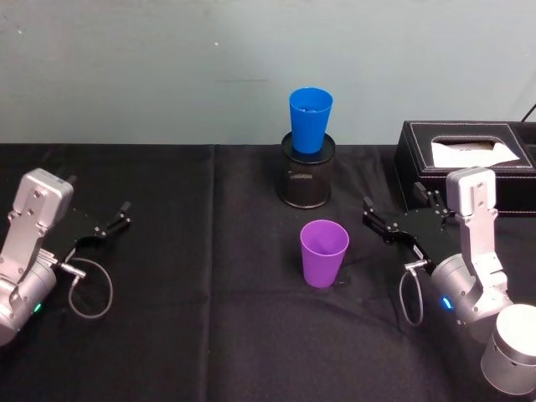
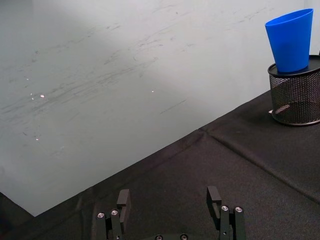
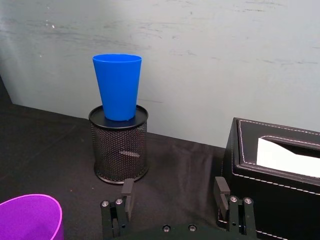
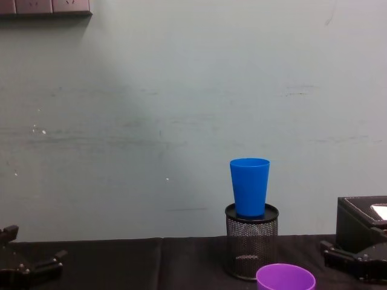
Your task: Pick up one cup with a gripper and tap it against the other cup.
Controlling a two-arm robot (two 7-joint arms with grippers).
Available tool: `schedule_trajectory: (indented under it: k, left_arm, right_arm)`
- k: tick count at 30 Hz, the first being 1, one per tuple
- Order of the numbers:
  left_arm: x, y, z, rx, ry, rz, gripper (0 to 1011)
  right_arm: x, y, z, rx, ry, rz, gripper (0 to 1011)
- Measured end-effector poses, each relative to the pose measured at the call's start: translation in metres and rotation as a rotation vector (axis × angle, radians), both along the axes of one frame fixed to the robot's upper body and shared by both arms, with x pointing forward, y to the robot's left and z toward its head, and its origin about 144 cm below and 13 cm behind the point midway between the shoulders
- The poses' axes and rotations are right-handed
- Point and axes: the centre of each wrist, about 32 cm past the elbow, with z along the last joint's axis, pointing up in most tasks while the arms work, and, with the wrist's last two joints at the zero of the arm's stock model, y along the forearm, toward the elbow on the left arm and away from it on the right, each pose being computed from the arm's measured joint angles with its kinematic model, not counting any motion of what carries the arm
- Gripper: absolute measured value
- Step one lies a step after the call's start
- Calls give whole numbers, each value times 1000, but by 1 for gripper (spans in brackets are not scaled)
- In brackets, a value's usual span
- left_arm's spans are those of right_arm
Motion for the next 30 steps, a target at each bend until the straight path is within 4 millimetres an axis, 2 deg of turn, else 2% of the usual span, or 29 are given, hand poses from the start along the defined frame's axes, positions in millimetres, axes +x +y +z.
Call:
schedule_trajectory:
  k: [30]
  left_arm:
    - [0,0,0,0,0,0,1000]
  right_arm:
    - [0,0,1,2,1,-4,1004]
